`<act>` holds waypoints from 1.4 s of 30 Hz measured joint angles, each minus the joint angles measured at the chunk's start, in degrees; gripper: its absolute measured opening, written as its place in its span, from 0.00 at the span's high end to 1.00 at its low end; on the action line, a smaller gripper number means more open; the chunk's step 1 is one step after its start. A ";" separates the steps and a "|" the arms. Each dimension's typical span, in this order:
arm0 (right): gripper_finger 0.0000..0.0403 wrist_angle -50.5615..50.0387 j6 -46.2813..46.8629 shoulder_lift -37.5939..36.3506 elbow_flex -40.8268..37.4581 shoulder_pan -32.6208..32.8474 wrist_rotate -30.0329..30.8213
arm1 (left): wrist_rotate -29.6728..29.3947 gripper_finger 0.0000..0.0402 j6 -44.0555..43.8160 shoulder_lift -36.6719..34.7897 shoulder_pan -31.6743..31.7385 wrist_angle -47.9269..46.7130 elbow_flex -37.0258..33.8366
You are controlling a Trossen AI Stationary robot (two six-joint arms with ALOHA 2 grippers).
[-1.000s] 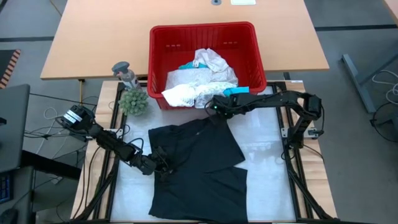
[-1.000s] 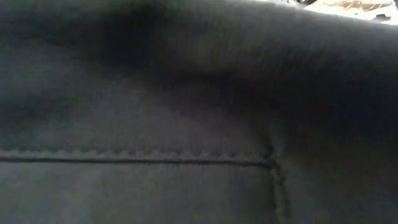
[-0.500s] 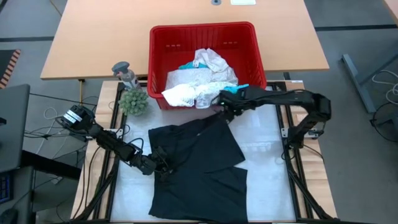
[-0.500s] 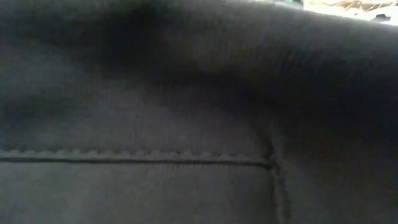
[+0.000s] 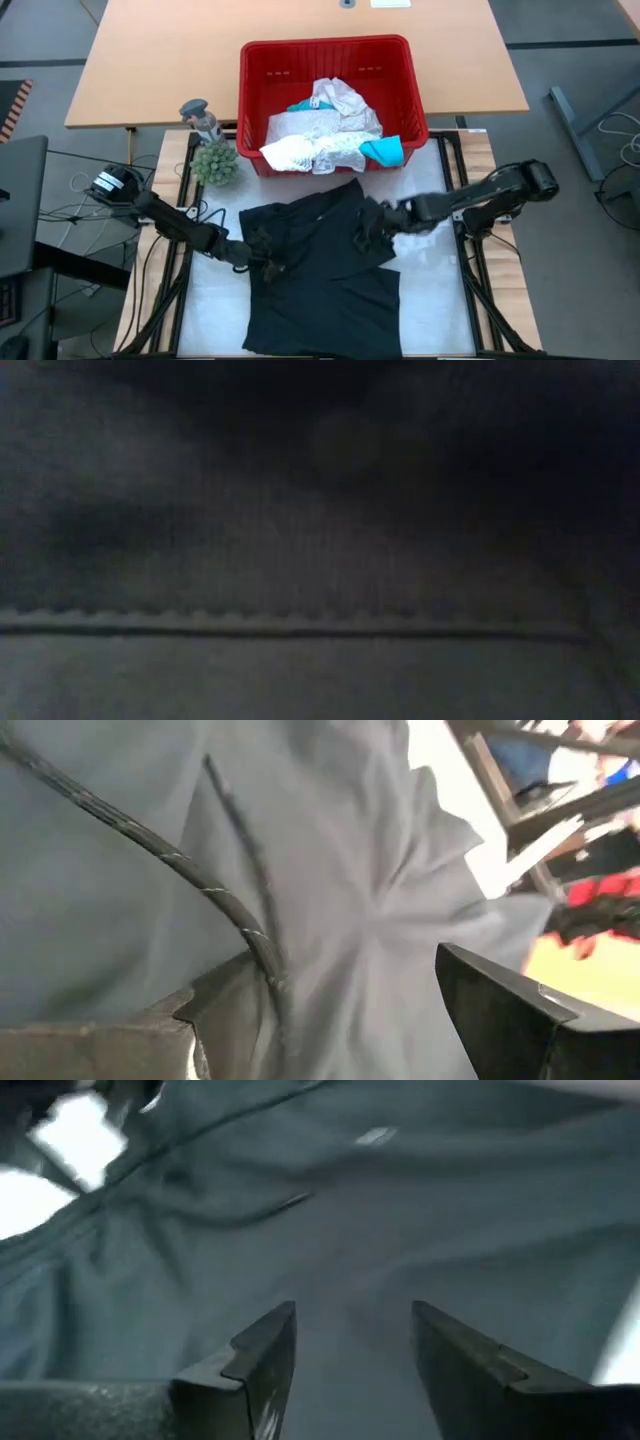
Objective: Fold Laundry from Bin
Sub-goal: Fold the black shorts
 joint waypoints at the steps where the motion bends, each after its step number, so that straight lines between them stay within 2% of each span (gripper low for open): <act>1: 0.47 1.65 0.60 1.46 -0.42 1.07 0.02 | -0.02 0.32 0.04 -1.47 0.62 0.18 0.02; 4: 0.49 2.58 1.83 5.92 -0.52 4.02 0.09 | -1.16 0.32 1.68 -5.88 2.97 -0.97 0.15; 7: 0.50 1.95 3.98 9.00 -0.57 5.74 0.09 | -3.32 0.32 4.84 -9.82 5.71 -7.40 0.15; 9: 0.50 2.03 4.76 10.15 -0.57 6.89 0.21 | -2.65 0.32 8.48 -11.02 7.67 -11.28 0.20; 12: 0.50 1.32 5.16 11.29 -0.56 7.98 0.51 | 0.66 0.32 20.44 -11.17 9.81 -13.76 0.20; 14: 0.50 0.84 5.17 11.87 -0.54 8.26 0.30 | 0.03 0.32 27.69 -11.21 11.29 -16.53 0.22; 19: 0.50 0.93 6.01 12.13 -0.54 8.69 0.17 | -1.62 0.32 40.57 -11.27 16.81 -18.69 1.57; 23: 0.50 0.22 5.99 12.13 -0.54 8.80 0.13 | -2.75 0.32 52.46 -10.43 20.77 -24.41 4.66; 25: 0.50 -0.29 6.00 12.13 -0.52 8.90 0.12 | 0.03 0.32 56.06 -9.35 23.29 -26.58 5.23; 29: 0.50 -0.73 5.99 12.13 -0.52 9.13 0.13 | 8.08 0.32 57.53 -5.58 27.01 -26.83 5.31; 36: 0.50 -0.95 6.16 12.13 -0.52 9.26 0.09 | 8.73 0.34 58.55 0.19 30.25 -27.31 5.33; 42: 0.50 -0.97 6.14 12.13 -0.52 9.24 0.08 | 7.94 0.49 58.08 0.91 31.16 -27.58 5.35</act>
